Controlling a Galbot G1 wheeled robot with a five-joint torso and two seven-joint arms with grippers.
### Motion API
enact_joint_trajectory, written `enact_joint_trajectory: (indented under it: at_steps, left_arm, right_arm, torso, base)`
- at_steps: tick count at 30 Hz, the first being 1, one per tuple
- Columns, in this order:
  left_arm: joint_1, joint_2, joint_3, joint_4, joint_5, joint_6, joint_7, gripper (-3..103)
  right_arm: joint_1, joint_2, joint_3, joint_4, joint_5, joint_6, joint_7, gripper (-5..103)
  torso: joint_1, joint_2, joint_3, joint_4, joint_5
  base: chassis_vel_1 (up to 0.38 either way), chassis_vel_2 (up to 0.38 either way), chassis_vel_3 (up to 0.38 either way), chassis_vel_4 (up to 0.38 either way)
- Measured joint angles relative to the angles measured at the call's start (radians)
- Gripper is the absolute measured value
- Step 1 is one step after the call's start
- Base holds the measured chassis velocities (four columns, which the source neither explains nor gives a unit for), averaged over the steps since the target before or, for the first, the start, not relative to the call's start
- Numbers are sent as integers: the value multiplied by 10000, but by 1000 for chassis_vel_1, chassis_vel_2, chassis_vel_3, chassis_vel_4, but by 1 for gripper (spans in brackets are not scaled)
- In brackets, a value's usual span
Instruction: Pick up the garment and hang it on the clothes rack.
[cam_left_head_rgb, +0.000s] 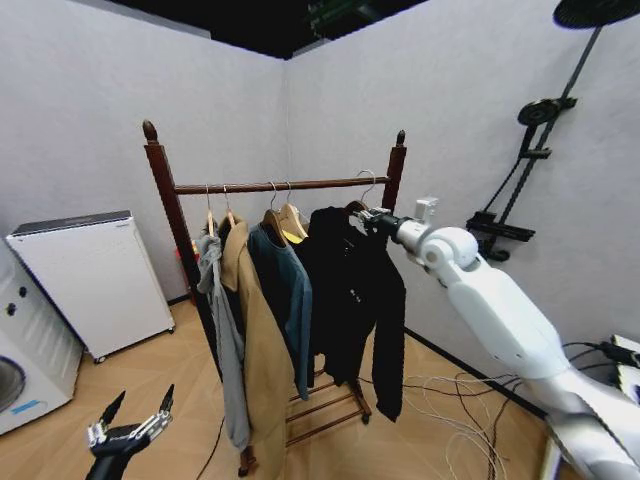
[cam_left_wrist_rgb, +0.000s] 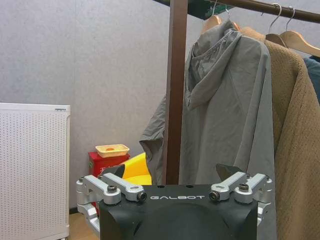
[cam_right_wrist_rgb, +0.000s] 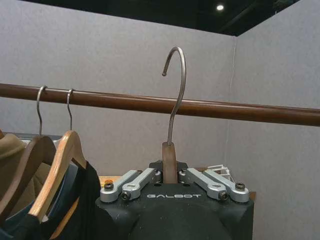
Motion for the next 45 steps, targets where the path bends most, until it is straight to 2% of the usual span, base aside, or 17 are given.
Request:
enact_joint_trajectory:
  at_steps: [10,15,16,17,18,20,24,33,45]
  left_arm:
    - [0,0,0,1,0,0,0,100]
    - [0,0,0,0,0,0,-2,100]
    - [0,0,0,0,0,0,-2,100]
    - [0,0,0,0,0,0,-2,100]
    - [0,0,0,0,0,0,-2,100]
    - [0,0,0,0,0,0,0,100]
    - [0,0,0,0,0,0,0,100]
    - [1,0,0,0,0,1,-1,100]
    - [0,0,0,0,0,0,-2,100]
  right_arm:
    - [1624,827,-1132,-1347,-346,95,-289,10]
    - [2380,1754,-1676,-2481,-341,-84,-436,10]
    - [2380,1754,-1676,-2481,-341,-84,-436,10]
    - [2726,2187,-1909,-3018,-344,-142,-601,10]
    - [2726,2187,-1909,-3018,-344,-142,-601,10]
    - [3267,2777,-2336,-3856,-461,-257,-996,10]
    - [3656,3205,-2678,-4594,-651,-320,-1181,10]
    - [3508,3127,-2902,-4623,-729,-571,-1008,10]
    - [3068,3001,-2675,-4728,-1126,-526,-1043,10]
  torso:
    - [-2,2,-2,-4,-3]
    - [-1,2,-1,-6,0]
    - [-1,2,-1,-6,0]
    - [-1,2,-1,-3,-5]
    - [-1,2,-1,-3,-5]
    - [0,1,0,1,-5]
    - [-1,2,-3,-1,-4]
    - [-2,2,-3,-2,-1]
    - [-3,2,-4,-1,-2]
  base:
    - [0,0,0,0]
    - [0,0,0,0]
    - [0,0,0,0]
    - [0,0,0,0]
    - [0,0,0,0]
    - [0,0,0,0]
    - [0,0,0,0]
    - [0,0,0,0]
    - [0,0,0,0]
